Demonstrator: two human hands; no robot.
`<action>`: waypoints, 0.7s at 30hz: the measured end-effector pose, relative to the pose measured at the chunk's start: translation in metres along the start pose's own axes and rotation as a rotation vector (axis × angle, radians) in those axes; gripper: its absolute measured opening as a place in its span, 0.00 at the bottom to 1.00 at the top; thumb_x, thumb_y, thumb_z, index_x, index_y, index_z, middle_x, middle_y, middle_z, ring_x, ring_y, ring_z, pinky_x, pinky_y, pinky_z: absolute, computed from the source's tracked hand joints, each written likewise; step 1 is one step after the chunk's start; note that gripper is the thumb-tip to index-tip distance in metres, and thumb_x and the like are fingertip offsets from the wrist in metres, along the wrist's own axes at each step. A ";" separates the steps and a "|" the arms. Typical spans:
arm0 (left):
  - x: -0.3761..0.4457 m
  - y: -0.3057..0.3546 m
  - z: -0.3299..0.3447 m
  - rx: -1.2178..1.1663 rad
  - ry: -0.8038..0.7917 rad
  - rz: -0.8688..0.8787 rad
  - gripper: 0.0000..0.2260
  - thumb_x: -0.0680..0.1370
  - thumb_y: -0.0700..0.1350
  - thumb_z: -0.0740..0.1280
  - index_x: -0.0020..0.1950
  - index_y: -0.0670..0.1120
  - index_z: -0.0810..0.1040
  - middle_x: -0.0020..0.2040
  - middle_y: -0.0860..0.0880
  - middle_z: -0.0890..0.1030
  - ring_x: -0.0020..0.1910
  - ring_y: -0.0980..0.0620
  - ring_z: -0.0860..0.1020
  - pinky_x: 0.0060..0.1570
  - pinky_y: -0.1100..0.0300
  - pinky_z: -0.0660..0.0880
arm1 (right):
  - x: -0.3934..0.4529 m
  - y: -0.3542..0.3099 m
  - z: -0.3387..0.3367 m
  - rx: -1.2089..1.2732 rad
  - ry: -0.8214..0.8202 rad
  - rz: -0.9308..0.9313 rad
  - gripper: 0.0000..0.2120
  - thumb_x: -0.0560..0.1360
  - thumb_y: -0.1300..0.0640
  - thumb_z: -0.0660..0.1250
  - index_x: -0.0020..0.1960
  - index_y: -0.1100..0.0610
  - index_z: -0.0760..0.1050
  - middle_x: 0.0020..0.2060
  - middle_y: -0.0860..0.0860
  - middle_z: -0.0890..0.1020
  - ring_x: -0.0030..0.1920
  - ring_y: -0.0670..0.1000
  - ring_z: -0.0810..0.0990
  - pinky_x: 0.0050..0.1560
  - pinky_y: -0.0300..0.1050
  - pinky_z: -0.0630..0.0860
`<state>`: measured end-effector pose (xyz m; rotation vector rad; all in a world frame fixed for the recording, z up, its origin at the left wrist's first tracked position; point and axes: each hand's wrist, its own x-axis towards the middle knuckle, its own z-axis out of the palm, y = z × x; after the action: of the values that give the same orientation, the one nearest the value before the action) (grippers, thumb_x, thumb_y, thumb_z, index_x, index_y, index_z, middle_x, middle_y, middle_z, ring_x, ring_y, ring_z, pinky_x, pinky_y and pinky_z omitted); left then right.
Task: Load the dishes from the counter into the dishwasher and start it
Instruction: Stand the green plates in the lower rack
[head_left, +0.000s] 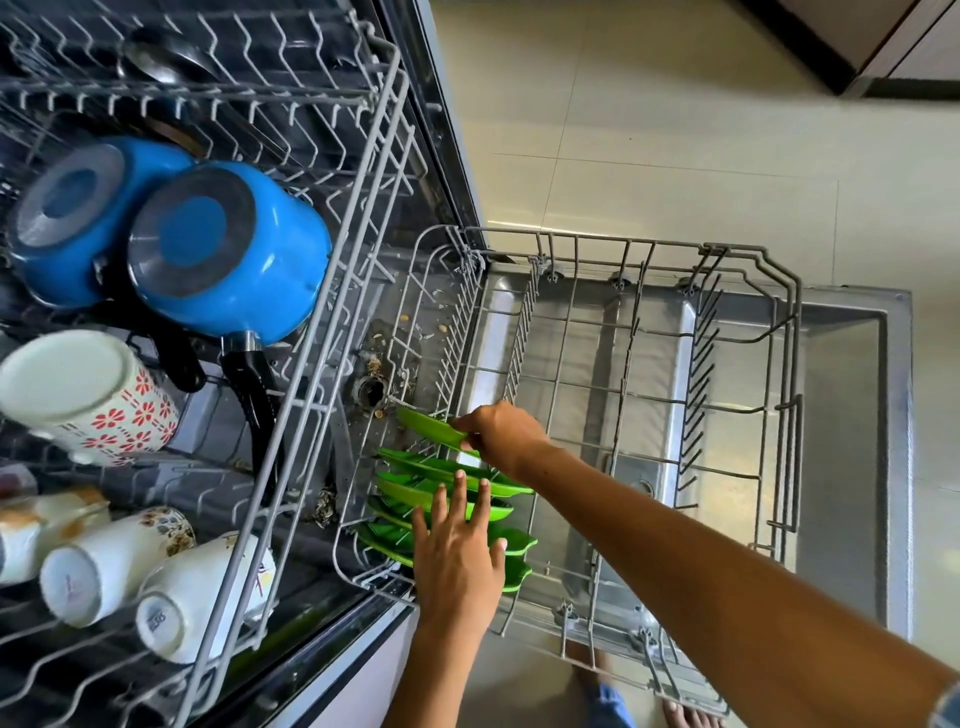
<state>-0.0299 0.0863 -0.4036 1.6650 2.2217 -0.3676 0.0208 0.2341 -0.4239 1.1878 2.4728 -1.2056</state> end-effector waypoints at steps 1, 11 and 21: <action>0.000 -0.001 0.000 0.007 0.011 0.001 0.32 0.63 0.54 0.77 0.66 0.50 0.75 0.67 0.45 0.73 0.63 0.41 0.75 0.60 0.41 0.69 | 0.001 0.002 0.001 0.018 -0.010 0.014 0.17 0.78 0.55 0.62 0.67 0.48 0.71 0.55 0.59 0.79 0.53 0.60 0.79 0.50 0.49 0.75; -0.005 -0.006 0.007 -0.011 0.080 0.023 0.36 0.58 0.53 0.80 0.65 0.50 0.76 0.66 0.44 0.74 0.61 0.42 0.76 0.60 0.44 0.63 | -0.013 0.029 -0.005 -0.005 -0.040 0.019 0.14 0.76 0.55 0.65 0.62 0.49 0.76 0.56 0.57 0.80 0.56 0.59 0.78 0.53 0.49 0.75; -0.005 -0.003 0.006 -0.008 0.064 0.033 0.38 0.54 0.52 0.82 0.62 0.48 0.79 0.63 0.43 0.77 0.58 0.41 0.78 0.55 0.41 0.72 | -0.025 0.050 -0.032 -0.011 -0.048 -0.181 0.06 0.73 0.59 0.69 0.48 0.60 0.80 0.39 0.56 0.83 0.42 0.57 0.79 0.44 0.49 0.75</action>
<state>-0.0312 0.0787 -0.4072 1.7299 2.2355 -0.3014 0.0794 0.2605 -0.4223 0.9377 2.5931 -1.2452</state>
